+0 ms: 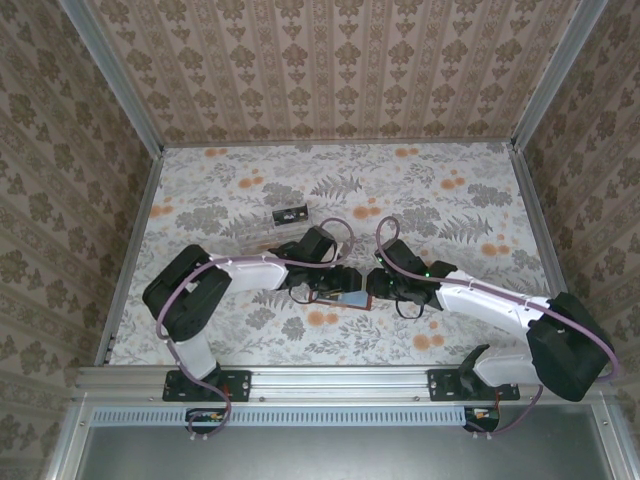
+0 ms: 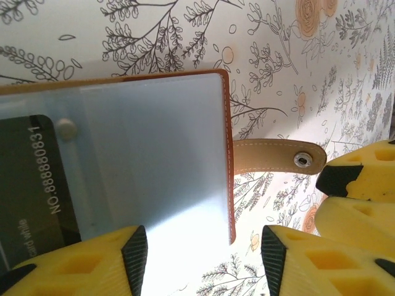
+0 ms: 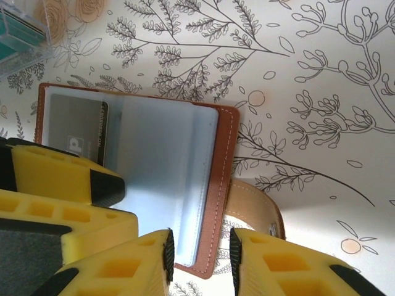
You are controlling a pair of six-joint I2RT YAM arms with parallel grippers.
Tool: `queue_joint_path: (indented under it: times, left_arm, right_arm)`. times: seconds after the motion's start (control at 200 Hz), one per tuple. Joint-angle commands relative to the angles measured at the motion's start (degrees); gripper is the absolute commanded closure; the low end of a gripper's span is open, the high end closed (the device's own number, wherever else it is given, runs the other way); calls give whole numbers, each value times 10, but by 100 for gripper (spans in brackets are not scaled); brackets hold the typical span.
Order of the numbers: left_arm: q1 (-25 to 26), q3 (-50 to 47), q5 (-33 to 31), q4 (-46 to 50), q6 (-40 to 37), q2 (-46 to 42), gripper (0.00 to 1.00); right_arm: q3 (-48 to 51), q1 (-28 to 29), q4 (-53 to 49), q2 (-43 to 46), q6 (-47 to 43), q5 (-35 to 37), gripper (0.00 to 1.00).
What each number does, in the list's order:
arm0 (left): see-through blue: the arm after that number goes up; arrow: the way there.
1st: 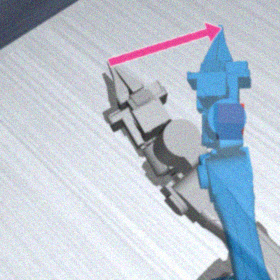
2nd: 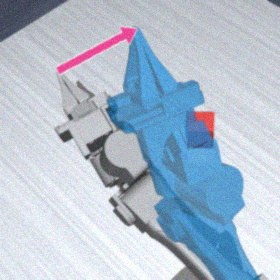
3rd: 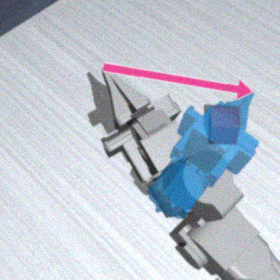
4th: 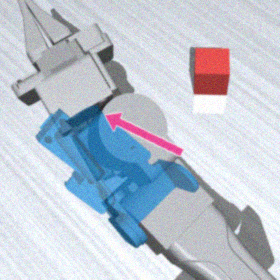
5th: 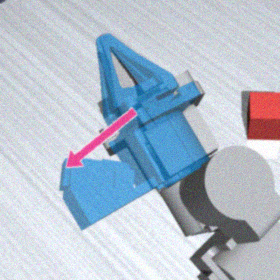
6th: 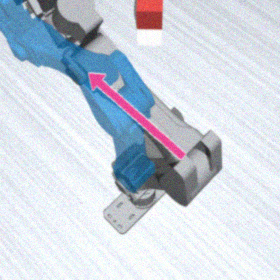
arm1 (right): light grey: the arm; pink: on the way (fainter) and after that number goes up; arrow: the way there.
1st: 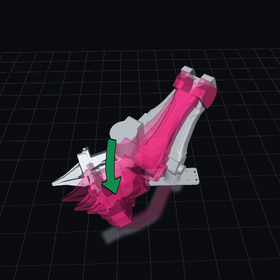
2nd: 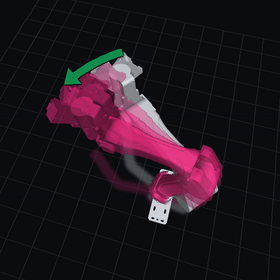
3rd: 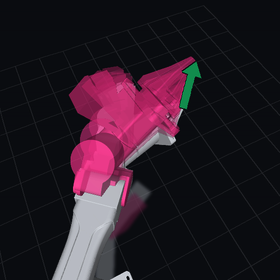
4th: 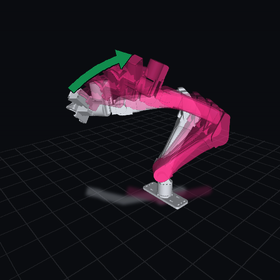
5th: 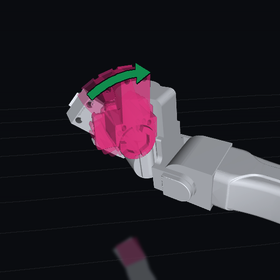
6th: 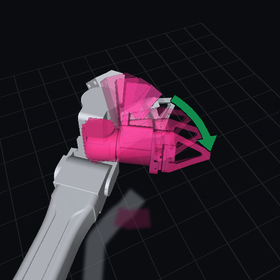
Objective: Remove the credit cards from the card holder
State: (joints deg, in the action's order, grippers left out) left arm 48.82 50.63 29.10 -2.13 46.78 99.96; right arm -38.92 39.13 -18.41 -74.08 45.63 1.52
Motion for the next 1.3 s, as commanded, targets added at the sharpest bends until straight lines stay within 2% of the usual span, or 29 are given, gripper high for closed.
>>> queue_joint_path:
  times: [0.0, 0.19, 0.3, 0.42, 0.51, 0.625, 0.965, 1.295]
  left_arm:
    - [-15, -5, -10, 16, -6, -49, 39]
    - [-55, -37, -22, 57, -26, -130, 38]
    - [-78, -58, -25, 77, -42, -161, 45]
    - [-106, -95, -23, 67, -43, -180, 63]
    - [-118, -112, -13, 51, -49, -173, 84]
    - [-122, -115, -2, 34, -54, -148, 99]
    - [-123, -120, 6, -6, -51, -93, 97]
    - [-115, -134, -7, -3, -33, -79, 97]
  right_arm:
    - [-13, -3, -23, 13, 3, 5, 66]
    - [-28, -2, -11, 6, 5, -15, 65]
    - [-42, 2, -7, -6, 8, -21, 66]
    - [-58, 11, 1, -27, 14, -29, 66]
    - [-65, 17, 22, -47, 29, -43, 72]
    - [-60, 18, 67, -81, 56, -69, 77]
    - [-53, 18, 161, -156, 107, -122, 82]
    - [-45, 18, 225, -211, 140, -149, 83]
